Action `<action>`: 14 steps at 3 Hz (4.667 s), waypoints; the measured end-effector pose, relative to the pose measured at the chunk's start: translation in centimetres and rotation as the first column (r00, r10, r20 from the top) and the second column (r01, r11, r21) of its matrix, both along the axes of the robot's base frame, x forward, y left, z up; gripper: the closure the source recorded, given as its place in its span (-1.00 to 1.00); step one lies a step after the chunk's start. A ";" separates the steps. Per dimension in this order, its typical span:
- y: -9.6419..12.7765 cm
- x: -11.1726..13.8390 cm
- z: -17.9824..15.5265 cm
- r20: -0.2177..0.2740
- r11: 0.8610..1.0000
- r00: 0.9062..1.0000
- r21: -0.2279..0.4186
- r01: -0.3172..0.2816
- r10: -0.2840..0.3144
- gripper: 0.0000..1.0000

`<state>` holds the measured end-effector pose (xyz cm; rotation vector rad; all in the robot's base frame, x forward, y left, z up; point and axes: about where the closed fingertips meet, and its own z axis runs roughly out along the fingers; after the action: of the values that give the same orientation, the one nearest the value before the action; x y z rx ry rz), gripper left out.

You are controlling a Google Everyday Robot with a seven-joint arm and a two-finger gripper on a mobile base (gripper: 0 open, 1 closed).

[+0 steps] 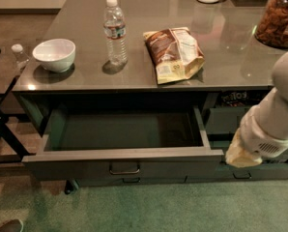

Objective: Close top drawer

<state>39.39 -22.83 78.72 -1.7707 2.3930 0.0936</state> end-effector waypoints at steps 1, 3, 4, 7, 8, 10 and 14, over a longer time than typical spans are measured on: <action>1.5 -0.2 -3.8 -0.066 0.999 0.998 0.037 -0.003 0.006 1.00; 2.0 -0.3 -5.2 -0.072 0.998 0.997 0.064 0.005 0.000 1.00; 3.3 0.9 -8.5 -0.075 0.996 0.997 0.093 0.011 -0.004 1.00; 4.6 6.1 -13.2 -0.042 0.996 0.999 0.085 0.010 -0.006 1.00; 4.6 7.3 -13.8 -0.038 0.996 0.999 0.086 -0.001 0.004 1.00; 4.7 7.4 -13.8 -0.037 0.996 0.999 0.087 -0.001 0.005 0.18; 4.7 7.4 -13.8 -0.038 0.996 0.999 0.087 -0.001 0.005 -1.00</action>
Offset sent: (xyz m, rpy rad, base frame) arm -0.0020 0.0129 -0.0319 0.0307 0.0548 0.0037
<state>46.79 -18.17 64.94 -1.7492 2.3736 0.2296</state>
